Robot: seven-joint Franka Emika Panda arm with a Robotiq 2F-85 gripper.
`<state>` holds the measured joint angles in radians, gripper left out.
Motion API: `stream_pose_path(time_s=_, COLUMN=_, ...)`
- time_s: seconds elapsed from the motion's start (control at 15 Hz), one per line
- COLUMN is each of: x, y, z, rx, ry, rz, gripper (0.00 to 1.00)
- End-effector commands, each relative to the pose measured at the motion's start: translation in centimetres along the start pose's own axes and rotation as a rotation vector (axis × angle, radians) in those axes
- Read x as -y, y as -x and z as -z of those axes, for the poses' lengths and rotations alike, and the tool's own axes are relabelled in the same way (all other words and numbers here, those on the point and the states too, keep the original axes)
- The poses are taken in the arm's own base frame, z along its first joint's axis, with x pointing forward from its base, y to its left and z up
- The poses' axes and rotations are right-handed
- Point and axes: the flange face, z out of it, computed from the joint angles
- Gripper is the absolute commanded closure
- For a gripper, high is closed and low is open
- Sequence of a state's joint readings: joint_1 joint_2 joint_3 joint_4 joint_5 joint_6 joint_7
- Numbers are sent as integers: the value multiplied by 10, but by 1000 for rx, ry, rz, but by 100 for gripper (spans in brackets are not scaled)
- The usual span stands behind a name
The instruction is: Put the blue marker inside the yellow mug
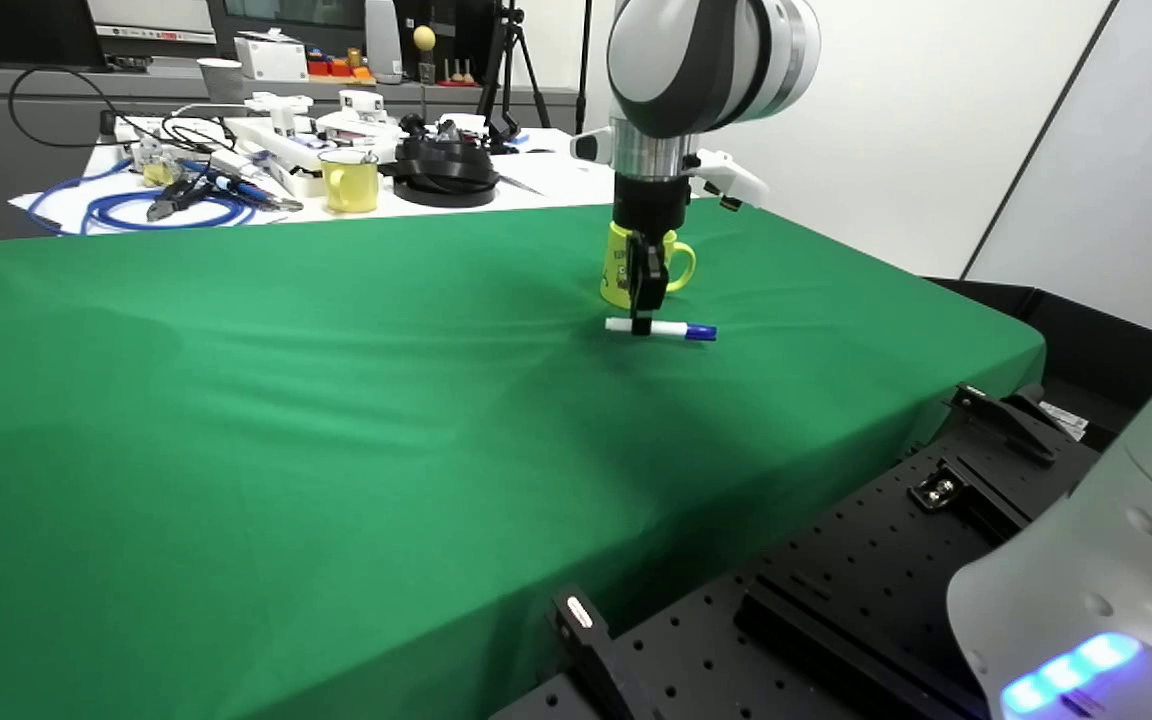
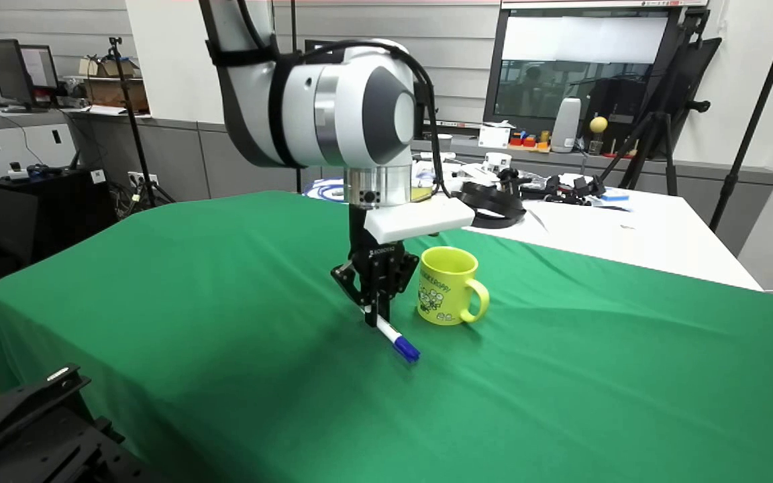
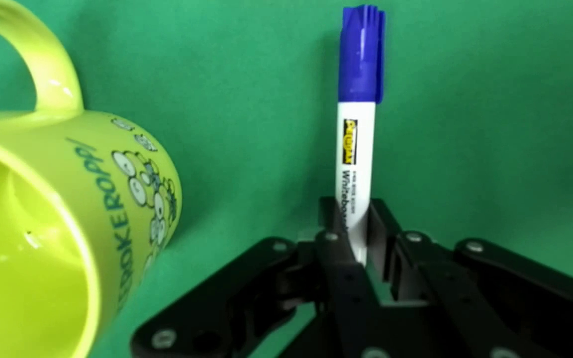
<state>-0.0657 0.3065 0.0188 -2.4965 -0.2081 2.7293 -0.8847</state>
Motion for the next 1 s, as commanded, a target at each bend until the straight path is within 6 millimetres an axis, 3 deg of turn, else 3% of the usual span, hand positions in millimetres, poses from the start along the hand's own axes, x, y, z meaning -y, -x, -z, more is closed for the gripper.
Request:
stream_pose_path(time_s=0.0, x=5, y=-7, z=45, rx=0, ry=22, rz=-40, gripper=96)
stream_pose_path(time_s=0.47, x=13, y=-16, z=130, rx=14, ry=100, rz=-113, gripper=96)
stream_pose_path(time_s=0.73, x=3, y=-3, z=158, rx=35, ry=125, rz=-222, gripper=96)
stream_pose_path(time_s=0.93, x=-13, y=17, z=169, rx=158, ry=100, rz=-330, gripper=96)
